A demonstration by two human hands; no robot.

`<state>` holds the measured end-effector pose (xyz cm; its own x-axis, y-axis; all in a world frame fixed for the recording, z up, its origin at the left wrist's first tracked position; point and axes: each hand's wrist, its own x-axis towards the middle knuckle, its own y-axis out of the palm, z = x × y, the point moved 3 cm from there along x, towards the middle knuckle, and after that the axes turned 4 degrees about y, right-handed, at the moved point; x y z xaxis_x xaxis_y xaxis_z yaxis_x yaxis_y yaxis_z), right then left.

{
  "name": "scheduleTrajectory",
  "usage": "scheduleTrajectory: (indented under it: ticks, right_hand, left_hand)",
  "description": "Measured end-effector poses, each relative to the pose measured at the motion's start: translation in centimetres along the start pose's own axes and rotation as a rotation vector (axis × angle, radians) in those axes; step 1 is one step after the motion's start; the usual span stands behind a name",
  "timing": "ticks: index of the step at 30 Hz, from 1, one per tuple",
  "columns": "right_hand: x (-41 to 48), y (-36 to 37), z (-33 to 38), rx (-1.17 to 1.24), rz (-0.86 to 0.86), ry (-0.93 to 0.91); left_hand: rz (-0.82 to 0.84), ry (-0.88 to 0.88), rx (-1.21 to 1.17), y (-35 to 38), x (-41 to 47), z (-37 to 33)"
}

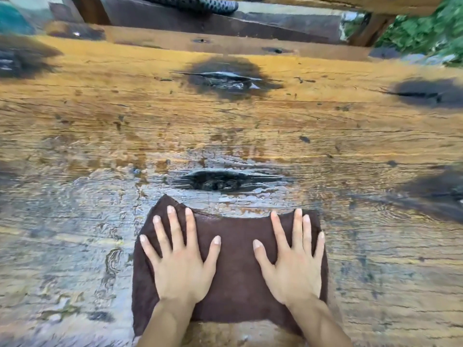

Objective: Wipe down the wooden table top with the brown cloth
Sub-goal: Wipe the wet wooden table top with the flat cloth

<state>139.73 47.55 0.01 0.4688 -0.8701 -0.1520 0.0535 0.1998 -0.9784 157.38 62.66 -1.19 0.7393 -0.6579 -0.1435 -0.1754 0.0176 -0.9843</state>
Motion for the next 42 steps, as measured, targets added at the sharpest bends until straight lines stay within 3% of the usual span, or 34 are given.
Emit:
scheduleTrajectory:
  ticks: [8,26,42]
  right_hand:
    - [8.3,-1.5,2.6,-0.018,0.116,0.038]
    - [28.7,-3.7,7.8,-0.003,0.067,-0.031]
    - [46.1,-5.7,12.9,-0.042,-0.004,-0.106]
  left_hand:
    - [0.008,-0.018,-0.014,-1.3,8.8,-1.5]
    - [-0.009,-0.082,-0.069,-4.4,28.1,-4.4]
    - [-0.082,0.003,-0.043,-7.7,46.7,-5.9]
